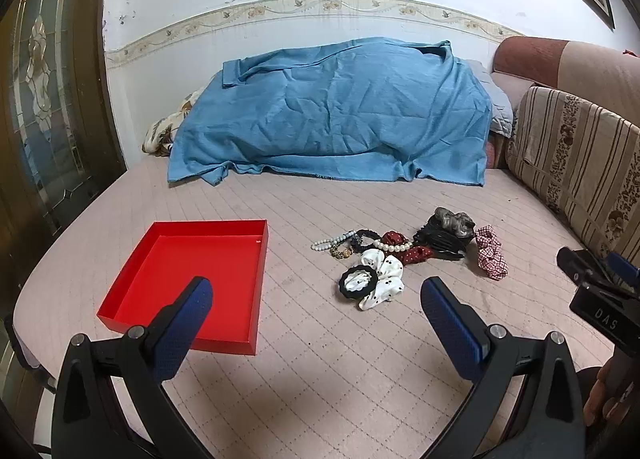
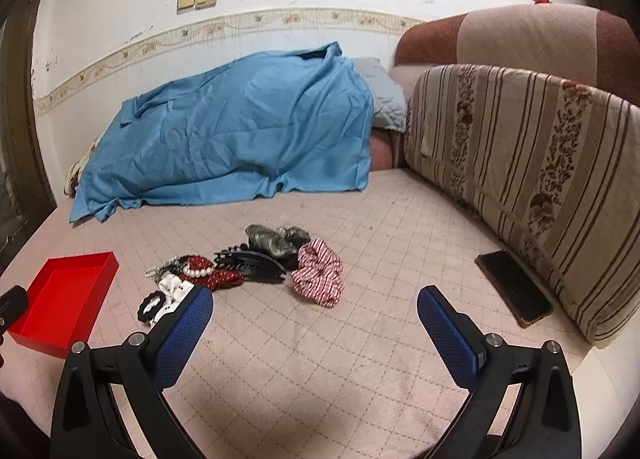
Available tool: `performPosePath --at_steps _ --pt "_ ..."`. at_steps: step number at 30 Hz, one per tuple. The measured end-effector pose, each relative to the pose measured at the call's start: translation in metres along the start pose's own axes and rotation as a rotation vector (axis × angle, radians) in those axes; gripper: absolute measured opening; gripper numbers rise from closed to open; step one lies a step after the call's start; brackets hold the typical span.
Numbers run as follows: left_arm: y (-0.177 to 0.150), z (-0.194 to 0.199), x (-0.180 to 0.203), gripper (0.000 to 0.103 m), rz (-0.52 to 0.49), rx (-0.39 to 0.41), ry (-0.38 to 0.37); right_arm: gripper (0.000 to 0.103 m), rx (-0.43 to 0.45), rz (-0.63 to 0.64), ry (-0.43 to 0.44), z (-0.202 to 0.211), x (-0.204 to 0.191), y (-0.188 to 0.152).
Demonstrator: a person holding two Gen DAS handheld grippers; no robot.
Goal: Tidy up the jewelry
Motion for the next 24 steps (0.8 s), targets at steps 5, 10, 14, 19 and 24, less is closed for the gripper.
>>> performPosePath --at_steps 5,10,14,19,24 --pt "-0.002 -0.001 0.0 0.103 0.001 -0.01 -0.004 0.103 0.052 0.017 -0.031 0.004 0.0 0.003" --pt "-0.003 -0.005 0.001 0.103 0.0 -0.022 -0.007 0.103 0.059 0.026 -0.039 0.0 -0.001 0.001" --pt "-0.006 -0.012 0.002 0.103 -0.004 -0.041 -0.009 0.103 0.02 0.018 0.001 -0.007 -0.003 -0.002" --pt "-0.011 -0.021 0.002 0.103 -0.007 -0.069 -0.01 0.103 -0.027 0.021 0.019 -0.018 -0.005 -0.009" --pt "-0.016 -0.031 0.003 0.103 -0.015 -0.096 -0.009 0.103 -0.059 0.023 0.027 -0.029 -0.004 -0.016"
Point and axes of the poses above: each gripper's, at about its wrist camera, not at the fingertips, and z roughly against the way its jaws point, x to its right, y to its top, the point moved 5 cm from there along -z, roughly the way its jaws point, and after that the axes turned 2 degrees about -y, right-handed, at the moved point
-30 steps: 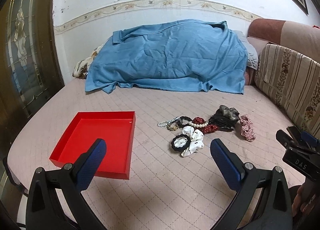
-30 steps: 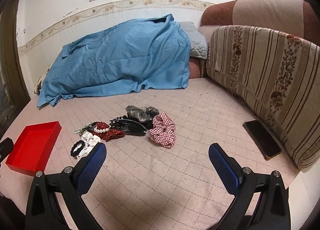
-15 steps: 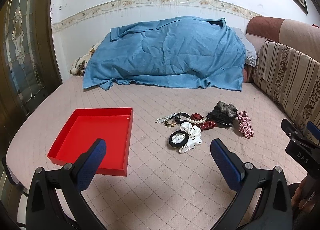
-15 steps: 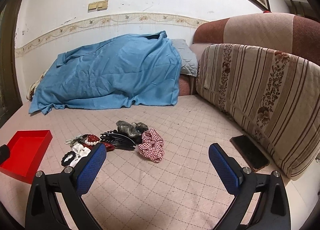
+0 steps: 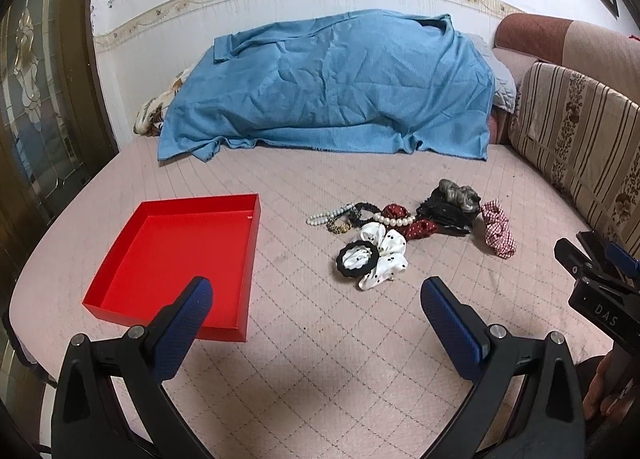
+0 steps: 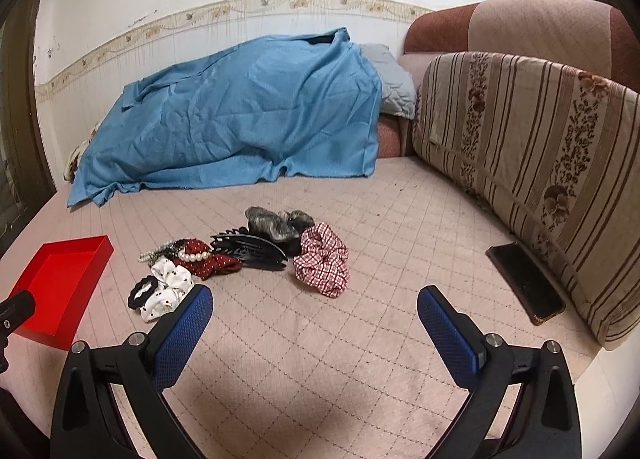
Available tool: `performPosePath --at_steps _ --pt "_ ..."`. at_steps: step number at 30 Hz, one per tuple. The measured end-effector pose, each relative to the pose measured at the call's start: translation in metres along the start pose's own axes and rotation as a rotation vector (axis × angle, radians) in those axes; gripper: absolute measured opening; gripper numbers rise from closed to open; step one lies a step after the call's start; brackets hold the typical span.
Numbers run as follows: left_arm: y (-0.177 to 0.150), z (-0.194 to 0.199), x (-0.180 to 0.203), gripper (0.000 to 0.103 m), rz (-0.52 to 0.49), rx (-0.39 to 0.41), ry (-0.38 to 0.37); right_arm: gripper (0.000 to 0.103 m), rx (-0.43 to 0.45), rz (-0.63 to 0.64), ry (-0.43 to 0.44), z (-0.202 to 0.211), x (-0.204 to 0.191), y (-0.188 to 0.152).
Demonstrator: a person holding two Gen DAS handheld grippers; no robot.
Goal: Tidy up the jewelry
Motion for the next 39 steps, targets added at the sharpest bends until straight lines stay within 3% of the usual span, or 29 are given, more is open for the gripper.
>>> performPosePath --at_steps 18,25,26,31,34,39 --pt "-0.013 -0.05 -0.011 0.103 0.01 -0.115 0.008 0.103 -0.129 -0.013 0.001 -0.053 0.016 -0.019" --pt "-0.011 -0.086 -0.012 0.102 0.054 -0.193 -0.107 0.103 -0.192 -0.035 0.013 -0.091 0.032 -0.016" --pt "-0.011 -0.091 -0.011 0.101 0.057 -0.2 -0.12 0.103 -0.202 -0.043 0.016 -0.096 0.033 -0.016" --pt "-0.01 -0.123 -0.001 0.075 0.06 -0.272 -0.188 0.099 -0.254 -0.09 0.057 -0.122 0.041 -0.013" --pt "-0.009 -0.134 0.005 0.066 0.08 -0.295 -0.233 0.096 -0.27 -0.098 0.077 -0.136 0.043 -0.011" --pt "0.003 -0.141 0.028 0.06 0.044 -0.277 -0.328 0.093 -0.274 -0.088 0.1 -0.153 0.041 -0.006"
Point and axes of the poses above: each gripper's, at about its wrist camera, not at the fingertips, and z roughly against the way its jaws point, x to its right, y to its top, the point moved 5 cm from there along -z, roughly the way its jaws point, and after that the axes turned 2 degrees about -y, right-handed, at the moved point
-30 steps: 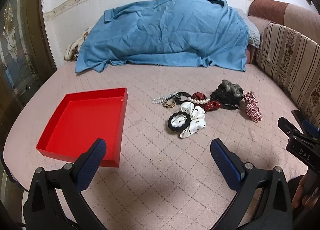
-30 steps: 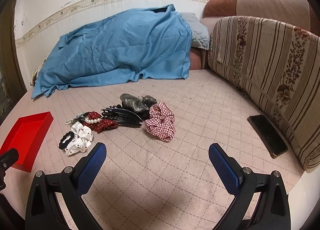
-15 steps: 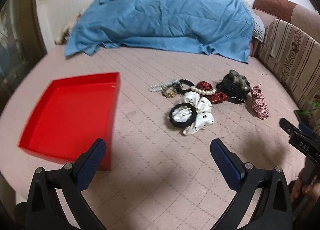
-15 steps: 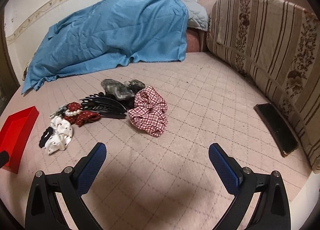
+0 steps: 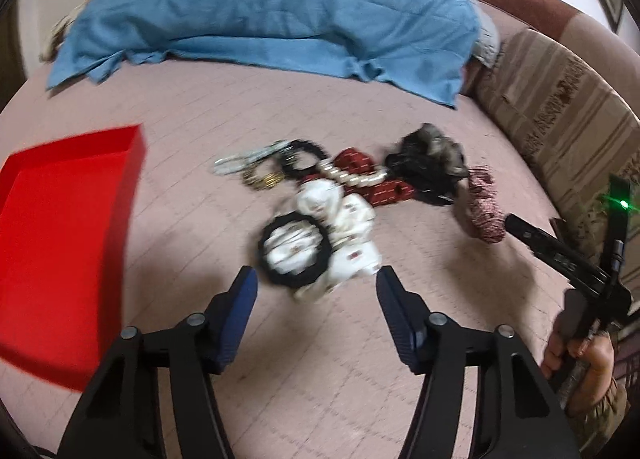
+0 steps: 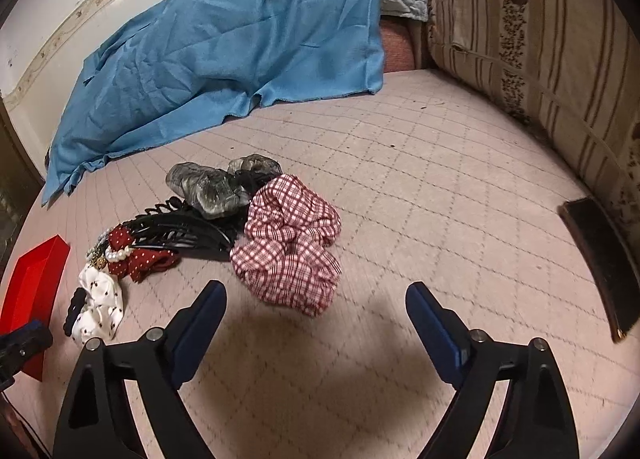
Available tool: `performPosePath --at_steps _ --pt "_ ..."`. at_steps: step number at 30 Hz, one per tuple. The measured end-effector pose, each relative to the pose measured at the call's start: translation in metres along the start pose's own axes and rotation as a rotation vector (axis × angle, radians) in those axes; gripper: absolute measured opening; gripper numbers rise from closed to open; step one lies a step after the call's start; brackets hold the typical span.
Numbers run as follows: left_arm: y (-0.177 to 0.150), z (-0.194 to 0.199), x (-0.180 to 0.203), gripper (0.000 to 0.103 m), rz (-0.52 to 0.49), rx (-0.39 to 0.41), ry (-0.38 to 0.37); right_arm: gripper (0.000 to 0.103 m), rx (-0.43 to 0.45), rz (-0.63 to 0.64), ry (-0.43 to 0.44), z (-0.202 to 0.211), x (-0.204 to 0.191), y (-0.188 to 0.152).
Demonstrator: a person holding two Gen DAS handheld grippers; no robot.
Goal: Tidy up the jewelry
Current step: 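Grasp the white cherry scrunchie with the left tool while the right tool grasps the red plaid scrunchie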
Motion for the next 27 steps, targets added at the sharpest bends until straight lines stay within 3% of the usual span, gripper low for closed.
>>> performPosePath --at_steps 6,14,15,17,19,22,24,27 --pt "0.033 -0.021 0.011 0.06 -0.056 0.015 0.004 0.09 -0.023 -0.009 0.031 -0.021 -0.001 0.006" --pt "0.057 -0.071 -0.004 0.06 0.005 -0.102 -0.069 0.087 -0.036 -0.041 0.046 -0.039 0.003 0.014" --pt "0.057 -0.073 -0.005 0.057 0.009 -0.109 -0.075 0.086 -0.037 -0.045 0.045 -0.041 0.004 0.015" --pt "0.056 -0.078 -0.007 0.041 0.018 -0.129 -0.093 0.084 -0.042 -0.05 0.045 -0.047 0.005 0.016" --pt "0.055 -0.083 -0.009 0.016 0.032 -0.157 -0.107 0.076 -0.054 -0.05 0.051 -0.052 0.004 0.015" --pt "0.054 -0.082 -0.01 0.011 0.032 -0.15 -0.103 0.055 -0.065 -0.041 0.061 -0.055 0.002 0.013" --pt "0.055 -0.079 -0.011 0.009 0.045 -0.14 -0.111 0.028 -0.065 -0.043 0.082 -0.053 0.001 0.013" --pt "0.059 -0.064 -0.012 0.009 0.08 -0.109 -0.141 0.013 -0.052 -0.056 0.087 -0.047 0.002 0.012"
Point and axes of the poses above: each gripper's, at about its wrist camera, not at the fingertips, and z roughly against the way its jaws point, x to its right, y to its top, the point moved 5 cm from there along -z, roughly the way its jaws point, and after that the axes turned 2 degrees about -y, right-handed, at the moved point
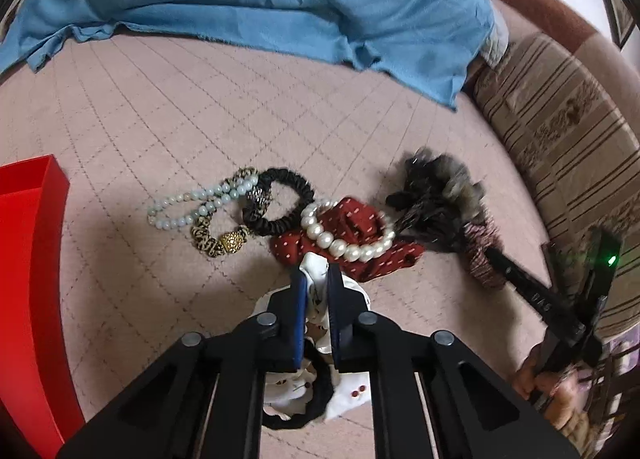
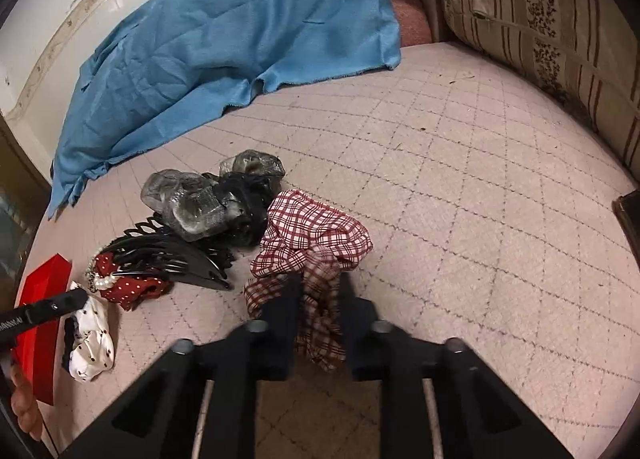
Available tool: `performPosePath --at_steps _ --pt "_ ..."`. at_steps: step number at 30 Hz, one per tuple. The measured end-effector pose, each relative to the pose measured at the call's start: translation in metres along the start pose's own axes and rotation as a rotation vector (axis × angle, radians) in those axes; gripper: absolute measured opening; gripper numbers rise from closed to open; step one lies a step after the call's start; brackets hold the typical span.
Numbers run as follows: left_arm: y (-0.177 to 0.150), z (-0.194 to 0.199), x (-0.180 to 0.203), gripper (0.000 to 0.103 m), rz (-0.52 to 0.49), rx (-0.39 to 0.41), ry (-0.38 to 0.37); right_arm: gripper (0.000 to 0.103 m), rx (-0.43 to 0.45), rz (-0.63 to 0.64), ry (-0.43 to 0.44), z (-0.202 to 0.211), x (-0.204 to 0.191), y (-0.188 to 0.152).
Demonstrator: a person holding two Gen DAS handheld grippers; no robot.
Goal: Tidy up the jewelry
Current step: 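Grasp the white cherry scrunchie with the left tool while the right tool grasps the red plaid scrunchie, then carry both scrunchies into the red tray and open both tools to release them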
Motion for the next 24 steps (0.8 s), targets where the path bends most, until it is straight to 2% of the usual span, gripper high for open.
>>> performPosePath --at_steps 8,15,20,24 --pt "-0.001 0.064 0.016 0.009 0.017 0.098 -0.092 0.009 0.054 -0.049 0.051 0.041 0.002 -0.003" --pt "-0.008 0.127 0.021 0.009 0.015 0.184 -0.151 0.009 0.097 -0.064 0.108 0.09 -0.012 -0.007" --pt "-0.012 0.162 -0.001 0.009 0.03 0.248 -0.113 0.009 0.109 -0.001 0.161 0.116 -0.051 -0.005" --pt "-0.015 0.182 -0.038 0.009 0.082 0.29 -0.051 0.009 0.095 0.086 0.202 0.122 -0.098 -0.007"
Point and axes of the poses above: each gripper's, at about its wrist camera, not at the fingertips, and z roughly against the way its jaws point, x to its right, y to its top, the point moved 5 cm from there along -z, roughly the way its jaws point, and after that the axes turned 2 degrees about -y, right-handed, at the moved point
